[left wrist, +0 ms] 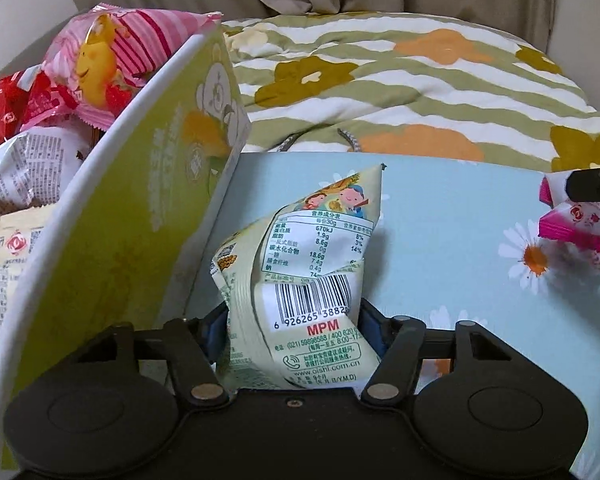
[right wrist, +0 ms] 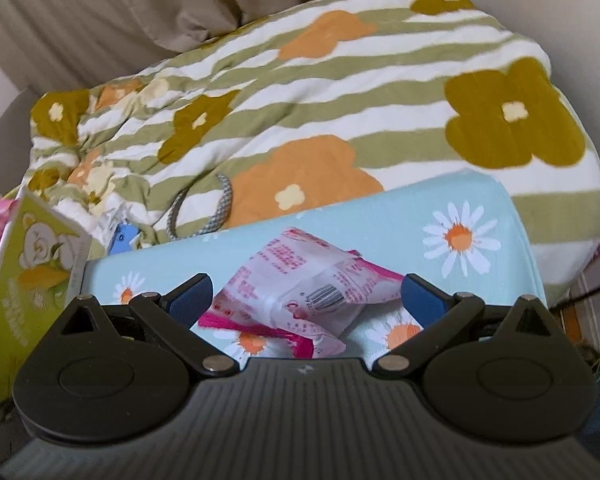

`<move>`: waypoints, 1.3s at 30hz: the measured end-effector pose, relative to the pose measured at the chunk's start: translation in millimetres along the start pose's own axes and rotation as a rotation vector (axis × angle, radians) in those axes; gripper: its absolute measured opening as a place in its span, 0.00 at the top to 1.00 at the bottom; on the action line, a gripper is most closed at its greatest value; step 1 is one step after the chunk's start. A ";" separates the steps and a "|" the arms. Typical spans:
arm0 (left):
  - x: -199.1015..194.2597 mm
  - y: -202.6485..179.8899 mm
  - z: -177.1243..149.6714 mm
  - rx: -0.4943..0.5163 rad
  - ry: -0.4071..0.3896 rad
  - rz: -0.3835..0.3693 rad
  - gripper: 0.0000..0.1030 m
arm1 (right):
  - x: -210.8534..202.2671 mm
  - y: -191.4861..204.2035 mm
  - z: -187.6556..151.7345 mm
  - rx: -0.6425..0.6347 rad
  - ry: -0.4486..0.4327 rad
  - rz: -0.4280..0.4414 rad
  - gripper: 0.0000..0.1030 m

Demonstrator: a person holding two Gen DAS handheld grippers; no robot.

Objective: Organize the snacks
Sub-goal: 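Grasp a pale-green MPM bag with the left gripper while the right grasps a pink-white bag, then lower both bags into the box and open both grippers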

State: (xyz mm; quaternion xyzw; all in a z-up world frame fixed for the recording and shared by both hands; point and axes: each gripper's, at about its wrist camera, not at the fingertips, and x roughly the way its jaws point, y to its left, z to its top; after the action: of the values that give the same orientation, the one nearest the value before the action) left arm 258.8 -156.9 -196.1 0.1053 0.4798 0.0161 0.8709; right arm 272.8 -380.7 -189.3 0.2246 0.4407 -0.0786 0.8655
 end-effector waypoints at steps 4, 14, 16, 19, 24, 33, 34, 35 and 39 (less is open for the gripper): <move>-1.1 -0.3 0.0 0.009 -0.001 -0.002 0.35 | 9.3 -3.6 0.2 0.050 0.035 0.015 0.00; -6.6 0.7 0.8 0.015 -0.021 -0.010 0.38 | 16.0 1.4 1.8 -0.011 0.049 0.010 0.34; -11.1 0.2 1.7 0.012 -0.030 -0.013 0.38 | 12.2 2.6 1.3 -0.031 0.041 0.006 0.39; -19.4 -0.1 2.9 0.013 -0.050 -0.016 0.38 | 6.9 1.4 -0.2 -0.032 0.035 0.014 0.42; -39.1 1.8 4.4 0.005 -0.088 -0.024 0.38 | -8.9 3.4 -2.6 -0.038 0.010 0.033 0.43; -92.4 6.6 1.5 -0.009 -0.176 -0.054 0.38 | -59.7 17.6 -8.4 -0.093 -0.071 0.067 0.44; -100.0 8.1 0.9 -0.012 -0.188 -0.058 0.38 | -66.3 19.7 -9.2 -0.098 -0.080 0.072 0.44; -107.7 9.9 0.8 -0.016 -0.200 -0.062 0.38 | -73.9 22.1 -10.1 -0.104 -0.090 0.079 0.44; -141.2 21.8 0.0 -0.053 -0.236 -0.093 0.38 | -102.7 32.9 -13.0 -0.125 -0.124 0.110 0.44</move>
State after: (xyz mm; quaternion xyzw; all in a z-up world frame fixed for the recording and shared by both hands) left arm 184.3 -153.9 -74.2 0.0610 0.3778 -0.0240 0.9236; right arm 212.7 -351.9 -103.4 0.1885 0.3773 -0.0169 0.9065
